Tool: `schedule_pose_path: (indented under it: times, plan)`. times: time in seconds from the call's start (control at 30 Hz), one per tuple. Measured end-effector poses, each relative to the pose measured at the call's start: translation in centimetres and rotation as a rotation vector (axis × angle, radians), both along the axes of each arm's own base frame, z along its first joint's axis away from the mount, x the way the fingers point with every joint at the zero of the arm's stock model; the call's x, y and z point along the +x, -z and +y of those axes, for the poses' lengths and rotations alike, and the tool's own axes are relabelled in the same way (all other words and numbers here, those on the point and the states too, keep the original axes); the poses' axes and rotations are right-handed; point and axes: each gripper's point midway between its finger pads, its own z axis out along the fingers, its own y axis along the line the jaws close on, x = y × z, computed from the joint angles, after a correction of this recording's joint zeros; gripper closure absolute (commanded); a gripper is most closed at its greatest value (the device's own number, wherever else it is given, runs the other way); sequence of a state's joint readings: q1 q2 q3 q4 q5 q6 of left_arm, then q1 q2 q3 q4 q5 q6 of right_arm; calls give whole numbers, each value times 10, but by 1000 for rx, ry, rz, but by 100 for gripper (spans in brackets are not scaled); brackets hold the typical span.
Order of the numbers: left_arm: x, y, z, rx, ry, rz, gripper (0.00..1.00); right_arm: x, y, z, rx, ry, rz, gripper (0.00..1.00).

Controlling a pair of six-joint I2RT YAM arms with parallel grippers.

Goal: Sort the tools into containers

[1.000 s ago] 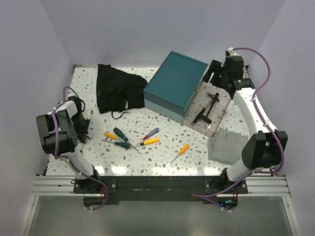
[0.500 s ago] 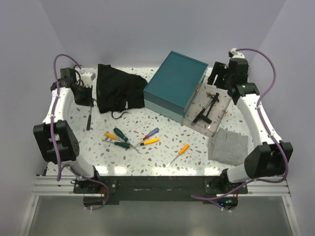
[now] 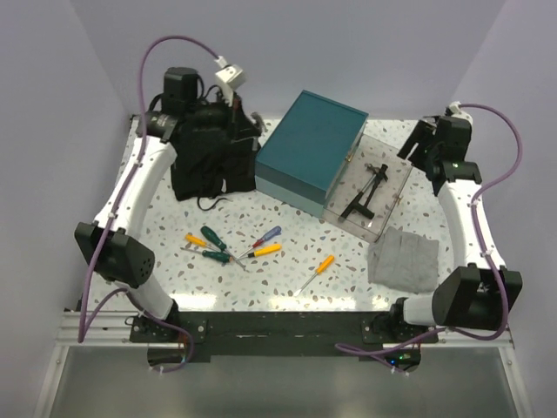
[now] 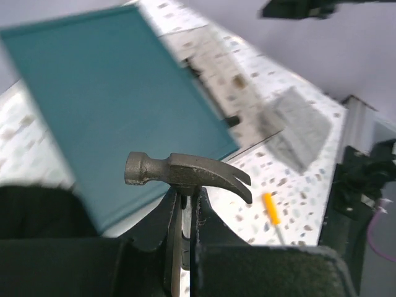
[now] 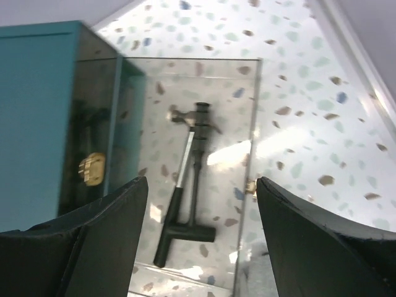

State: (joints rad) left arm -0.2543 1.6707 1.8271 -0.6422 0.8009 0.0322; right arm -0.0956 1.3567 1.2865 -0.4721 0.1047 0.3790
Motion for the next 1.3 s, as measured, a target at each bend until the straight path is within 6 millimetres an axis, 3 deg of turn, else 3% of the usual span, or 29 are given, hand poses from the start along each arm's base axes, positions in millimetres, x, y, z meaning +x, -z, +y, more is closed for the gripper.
schedule_pose_path:
  times: [0.1, 0.3, 0.43, 0.47, 0.63, 0.73, 0.83, 0.9, 0.93, 1.03, 1.1, 1.2, 1.3]
  plan:
    - [-20, -30, -67, -98, 174, -37, 100, -12, 19, -28, 27, 89, 49, 25]
    - [-46, -48, -160, -212, 369, -28, 100, -35, 54, -45, 59, 163, 146, 25]
    - [-53, -25, -220, -196, 396, -17, 100, -46, 56, -49, 62, 180, 151, 25]
    - [-57, -13, -239, -177, 397, -18, 100, -48, 54, -49, 62, 183, 145, 25]
    - [-61, 55, -300, -57, 322, -11, 100, -56, 48, -54, 61, 201, 122, 25]
    - [-53, 98, -313, 27, 249, -8, 100, -59, 50, -56, 63, 209, 131, 25]
    - [-33, 135, -314, 101, 161, -9, 98, -62, 53, -55, 73, 205, 149, 25]
    - [-21, 154, -313, 142, 109, -14, 65, -63, 55, -52, 81, 195, 160, 23]
    - [-15, 165, -311, 165, 83, -15, 42, -64, 56, -52, 82, 193, 166, 23]
    - [-8, 183, -309, 199, 60, -12, 27, -63, 62, -52, 81, 186, 185, 23]
    - [-9, 181, -311, 195, 76, -15, 21, -62, 69, -52, 84, 185, 207, 23]
    - [-11, 153, -312, 155, 89, -59, 15, -59, 79, -52, 99, 181, 232, 25]
    - [-11, 90, -302, 72, 70, -154, 17, -53, 88, -52, 118, 177, 247, 26]
